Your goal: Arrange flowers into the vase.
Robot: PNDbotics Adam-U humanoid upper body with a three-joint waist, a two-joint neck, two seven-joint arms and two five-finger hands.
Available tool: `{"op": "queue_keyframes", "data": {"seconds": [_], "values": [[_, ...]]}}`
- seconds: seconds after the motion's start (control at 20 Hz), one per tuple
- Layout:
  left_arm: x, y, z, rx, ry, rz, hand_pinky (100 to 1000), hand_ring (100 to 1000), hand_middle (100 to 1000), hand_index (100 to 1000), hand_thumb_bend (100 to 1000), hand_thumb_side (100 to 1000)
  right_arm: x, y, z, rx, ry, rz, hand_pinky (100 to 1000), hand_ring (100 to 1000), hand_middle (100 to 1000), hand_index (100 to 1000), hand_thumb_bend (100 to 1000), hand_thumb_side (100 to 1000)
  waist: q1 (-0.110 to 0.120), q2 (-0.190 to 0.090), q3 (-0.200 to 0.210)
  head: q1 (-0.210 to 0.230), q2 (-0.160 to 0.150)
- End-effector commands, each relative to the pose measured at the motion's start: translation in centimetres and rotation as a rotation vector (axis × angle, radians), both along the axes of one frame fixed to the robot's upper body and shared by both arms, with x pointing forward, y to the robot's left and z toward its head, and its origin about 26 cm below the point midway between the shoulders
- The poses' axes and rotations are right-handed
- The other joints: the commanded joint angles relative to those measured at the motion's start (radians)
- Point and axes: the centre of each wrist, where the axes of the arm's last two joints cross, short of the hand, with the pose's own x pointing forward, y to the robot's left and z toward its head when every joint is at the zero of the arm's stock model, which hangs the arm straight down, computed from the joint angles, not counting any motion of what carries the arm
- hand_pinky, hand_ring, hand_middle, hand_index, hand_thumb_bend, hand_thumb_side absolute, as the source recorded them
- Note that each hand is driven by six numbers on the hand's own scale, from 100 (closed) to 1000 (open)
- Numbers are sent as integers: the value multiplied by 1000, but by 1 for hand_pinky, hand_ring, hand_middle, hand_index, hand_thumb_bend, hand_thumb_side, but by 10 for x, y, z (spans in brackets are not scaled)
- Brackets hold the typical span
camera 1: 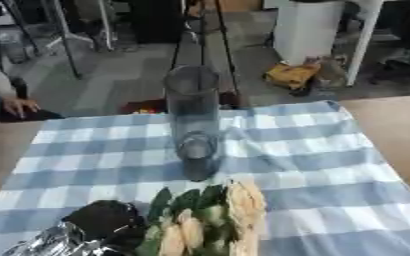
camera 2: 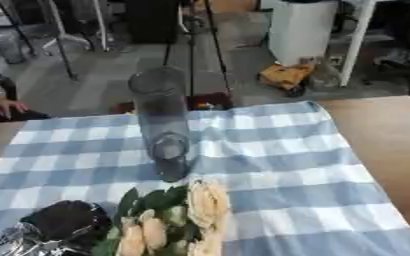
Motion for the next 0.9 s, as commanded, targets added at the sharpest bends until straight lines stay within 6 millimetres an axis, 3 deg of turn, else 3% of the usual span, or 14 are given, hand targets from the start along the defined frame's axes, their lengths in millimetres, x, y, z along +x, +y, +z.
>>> {"op": "queue_keyframes", "data": {"seconds": [0.05, 0.4, 0.7, 0.9], "values": [[4, 4, 8, 10, -39, 8, 173, 407, 492, 669, 100, 683, -3, -1, 7, -8, -20, 2, 799, 785, 726, 851, 100, 938, -4, -12, 0, 5, -11], [7, 0, 16, -15, -118, 2, 100, 285, 437, 598, 100, 698, -3, -1, 6, -5, -17, 3, 799, 786, 725, 851, 100, 937, -4, -12, -1, 6, -15], [9, -2, 24, -63, -151, -3, 100, 100, 252, 443, 100, 737, -4, -1, 5, -1, -14, 0, 800, 786, 723, 851, 100, 936, -3, -12, 0, 6, -13], [10, -1, 26, -98, -143, 7, 100, 100, 174, 367, 100, 788, -4, -1, 4, 4, -13, -6, 800, 785, 723, 851, 100, 935, -2, -12, -1, 5, -13]]}}
